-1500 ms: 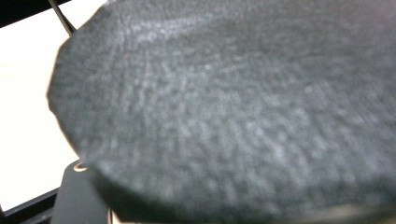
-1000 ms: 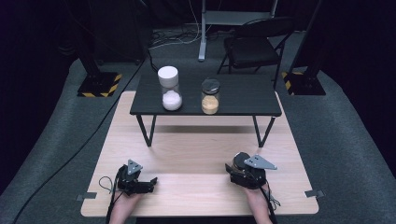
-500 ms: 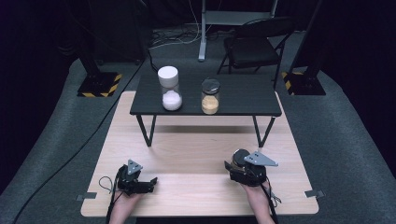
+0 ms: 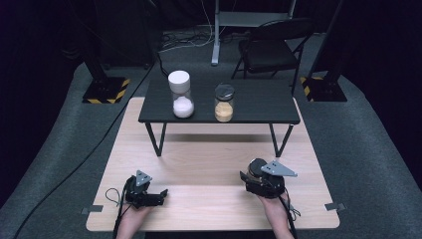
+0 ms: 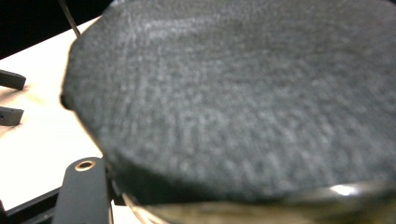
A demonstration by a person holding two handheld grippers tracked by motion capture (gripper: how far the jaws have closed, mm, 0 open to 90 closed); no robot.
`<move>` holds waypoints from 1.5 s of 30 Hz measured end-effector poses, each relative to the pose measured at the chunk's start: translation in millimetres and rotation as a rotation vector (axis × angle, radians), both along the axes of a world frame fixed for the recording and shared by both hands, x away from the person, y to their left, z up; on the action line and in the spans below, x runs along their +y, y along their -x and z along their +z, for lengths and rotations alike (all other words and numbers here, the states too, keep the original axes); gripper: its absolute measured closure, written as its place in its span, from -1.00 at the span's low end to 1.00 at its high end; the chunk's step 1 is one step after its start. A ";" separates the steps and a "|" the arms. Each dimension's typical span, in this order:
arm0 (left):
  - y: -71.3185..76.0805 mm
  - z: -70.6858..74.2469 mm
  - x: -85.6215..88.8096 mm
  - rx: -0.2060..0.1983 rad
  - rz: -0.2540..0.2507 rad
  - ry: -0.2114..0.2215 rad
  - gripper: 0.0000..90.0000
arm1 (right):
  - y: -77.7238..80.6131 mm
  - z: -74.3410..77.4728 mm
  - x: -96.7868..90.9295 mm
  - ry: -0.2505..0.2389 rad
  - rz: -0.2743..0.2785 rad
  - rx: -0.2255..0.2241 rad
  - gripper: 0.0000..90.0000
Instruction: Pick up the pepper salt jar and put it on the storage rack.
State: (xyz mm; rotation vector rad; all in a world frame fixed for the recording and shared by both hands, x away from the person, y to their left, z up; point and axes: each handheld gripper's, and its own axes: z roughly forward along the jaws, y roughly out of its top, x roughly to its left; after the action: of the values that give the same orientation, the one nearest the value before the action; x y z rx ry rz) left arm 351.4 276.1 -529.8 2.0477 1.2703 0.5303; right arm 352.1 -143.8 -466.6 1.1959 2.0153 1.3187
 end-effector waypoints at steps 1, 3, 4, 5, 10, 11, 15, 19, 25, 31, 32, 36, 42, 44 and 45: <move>0.0 0.0 0.0 0.000 0.000 -0.001 -0.95 | 0.0 0.2 -0.4 0.000 0.000 -0.001 -0.34; -0.1 0.0 0.0 0.000 -0.001 -0.001 -0.95 | 0.0 0.4 -1.0 -0.001 -0.001 0.000 -0.34; -0.1 0.1 0.0 0.000 -0.001 -0.001 -0.95 | 0.0 0.4 -1.3 -0.001 -0.001 0.000 -0.34; -0.1 0.1 0.0 0.000 -0.001 -0.001 -0.95 | 0.0 0.4 -1.5 -0.002 -0.001 0.000 -0.34; -0.1 0.1 -0.1 0.000 -0.001 -0.001 -0.95 | 0.4 -0.7 -1.3 -0.002 0.000 0.006 -0.34; -0.1 0.1 -0.1 0.000 -0.002 -0.001 -0.95 | 0.3 -1.0 -1.1 -0.002 0.001 0.007 -0.34; -0.1 0.1 -0.1 0.000 -0.002 -0.001 -0.95 | 0.3 -2.1 -0.9 -0.003 0.001 0.009 -0.34; -0.1 0.1 -0.1 0.000 -0.002 -0.001 -0.95 | 0.5 -2.7 -1.1 -0.002 0.001 0.010 -0.34; -0.2 0.0 -0.5 0.000 -0.002 0.001 -0.95 | 0.5 -2.4 -2.5 -0.003 0.000 0.011 -0.33; -0.2 0.0 -0.6 0.000 -0.003 0.001 -0.95 | 0.3 -2.3 -3.8 -0.005 -0.003 0.013 -0.33; -0.2 0.0 -0.6 -0.001 -0.003 0.001 -0.95 | 0.4 -2.2 -3.9 -0.006 -0.003 0.013 -0.33; -0.2 0.0 -0.7 0.000 -0.003 0.001 -0.95 | 0.2 -1.7 -4.0 -0.005 -0.002 0.012 -0.33; -0.2 0.0 -0.7 0.000 -0.004 0.000 -0.95 | 0.0 -0.4 -3.5 -0.005 0.000 0.010 -0.33; -0.2 0.0 -0.7 0.000 -0.004 -0.001 -0.95 | 0.1 -0.3 -3.3 -0.004 0.000 0.011 -0.33; -0.2 0.0 -0.7 0.000 -0.004 0.000 -0.95 | 0.0 -0.3 -3.3 -0.003 0.000 0.011 -0.33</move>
State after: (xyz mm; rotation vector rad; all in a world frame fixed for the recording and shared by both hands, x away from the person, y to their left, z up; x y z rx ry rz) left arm 351.6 275.4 -529.8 2.0504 1.2656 0.5286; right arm 352.1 -147.0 -467.0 1.2069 2.0216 1.3184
